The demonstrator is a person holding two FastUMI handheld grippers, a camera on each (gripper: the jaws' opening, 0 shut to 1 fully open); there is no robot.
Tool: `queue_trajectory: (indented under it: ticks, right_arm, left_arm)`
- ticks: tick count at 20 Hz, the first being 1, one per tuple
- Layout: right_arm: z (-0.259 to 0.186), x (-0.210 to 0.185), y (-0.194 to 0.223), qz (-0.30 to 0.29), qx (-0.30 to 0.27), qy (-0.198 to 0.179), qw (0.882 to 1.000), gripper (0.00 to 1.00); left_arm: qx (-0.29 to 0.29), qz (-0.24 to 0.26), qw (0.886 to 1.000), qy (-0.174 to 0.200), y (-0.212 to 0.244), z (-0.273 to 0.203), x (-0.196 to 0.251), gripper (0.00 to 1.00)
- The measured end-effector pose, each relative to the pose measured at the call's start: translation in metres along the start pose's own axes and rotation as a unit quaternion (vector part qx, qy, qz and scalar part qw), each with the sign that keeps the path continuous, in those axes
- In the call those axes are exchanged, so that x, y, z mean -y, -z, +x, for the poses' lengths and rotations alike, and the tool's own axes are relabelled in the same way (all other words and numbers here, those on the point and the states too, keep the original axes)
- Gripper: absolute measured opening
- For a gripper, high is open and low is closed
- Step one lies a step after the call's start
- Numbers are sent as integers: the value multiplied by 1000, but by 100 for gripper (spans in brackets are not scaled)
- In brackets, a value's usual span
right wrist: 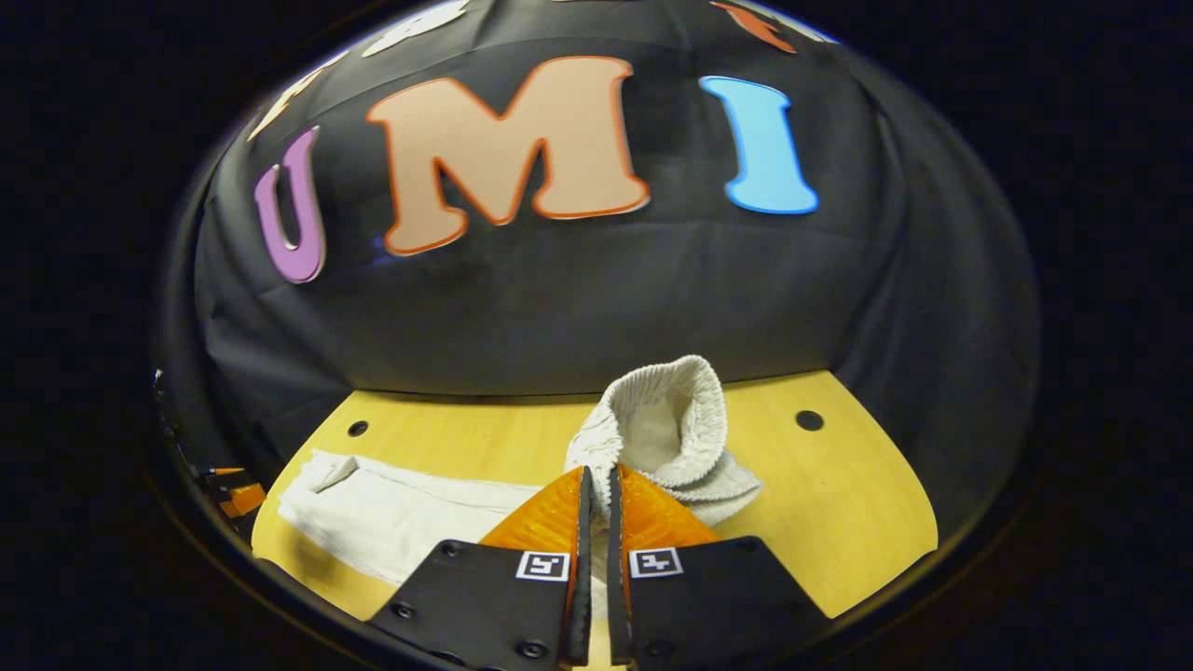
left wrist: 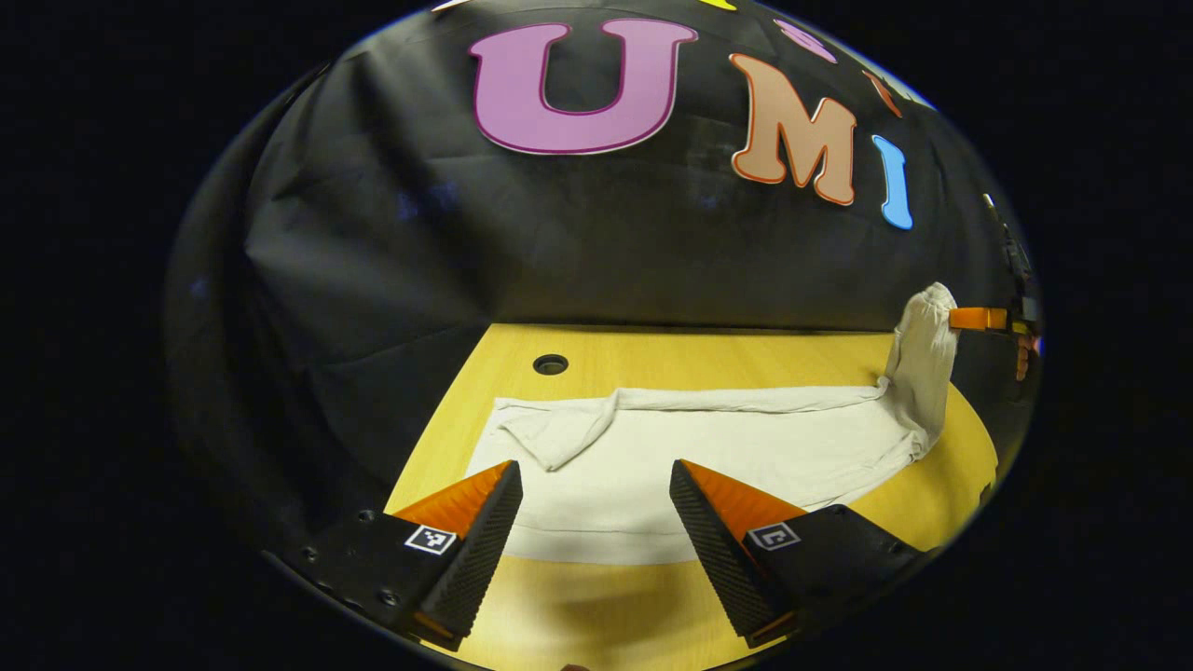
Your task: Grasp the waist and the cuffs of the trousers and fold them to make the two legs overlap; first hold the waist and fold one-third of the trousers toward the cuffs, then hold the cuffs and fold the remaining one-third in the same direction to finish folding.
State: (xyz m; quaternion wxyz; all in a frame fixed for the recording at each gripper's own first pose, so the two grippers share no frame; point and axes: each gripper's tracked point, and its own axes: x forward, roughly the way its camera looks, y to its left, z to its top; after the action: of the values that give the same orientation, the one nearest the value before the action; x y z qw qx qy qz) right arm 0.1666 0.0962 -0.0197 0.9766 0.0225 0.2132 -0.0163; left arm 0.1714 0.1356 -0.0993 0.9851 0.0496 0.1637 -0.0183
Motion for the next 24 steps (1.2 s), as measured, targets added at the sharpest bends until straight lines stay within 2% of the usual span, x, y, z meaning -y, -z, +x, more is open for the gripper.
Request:
queue_trajectory:
  ticks: [5, 7, 10, 11, 12, 13, 14, 15, 17, 24]
  right_arm:
    - [15, -110, 47, -62, -39, -73, 995, 9]
    - [20, -134, 69, -92, -54, -87, 990, 9]
    - [37, -151, 52, -118, -76, -112, 984, 13]
    - [40, -155, 47, -115, -85, -122, 982, 22]
    - [41, -156, 38, -111, -93, -129, 981, 25]
    - [44, -149, 44, -110, -97, -131, 981, 48]
    - [51, -147, 46, -112, -100, -130, 980, 60]
    - [55, -144, 45, -114, -99, -122, 981, 83]
    - [56, -134, 38, -114, -97, -109, 983, 97]
    - [28, -83, 41, -89, -102, -52, 989, 97]
  left_arm:
    - [-9, -22, 1000, -10, 18, 2, -35, 98]
    - [-11, -27, 999, -14, 25, 2, -46, 99]
    - [-20, -38, 999, -20, 37, 5, -60, 95]
    - [-22, -43, 999, -22, 42, 6, -64, 95]
    - [-23, -47, 998, -24, 44, 7, -69, 95]
    - [-23, -51, 998, -29, 47, 10, -73, 95]
    - [-24, -52, 998, -32, 49, 12, -77, 95]
    - [-26, -53, 998, -35, 53, 14, -81, 95]
    - [-27, -57, 997, -39, 57, 23, -86, 95]
    - [-37, -65, 995, -62, 78, 57, -105, 96]
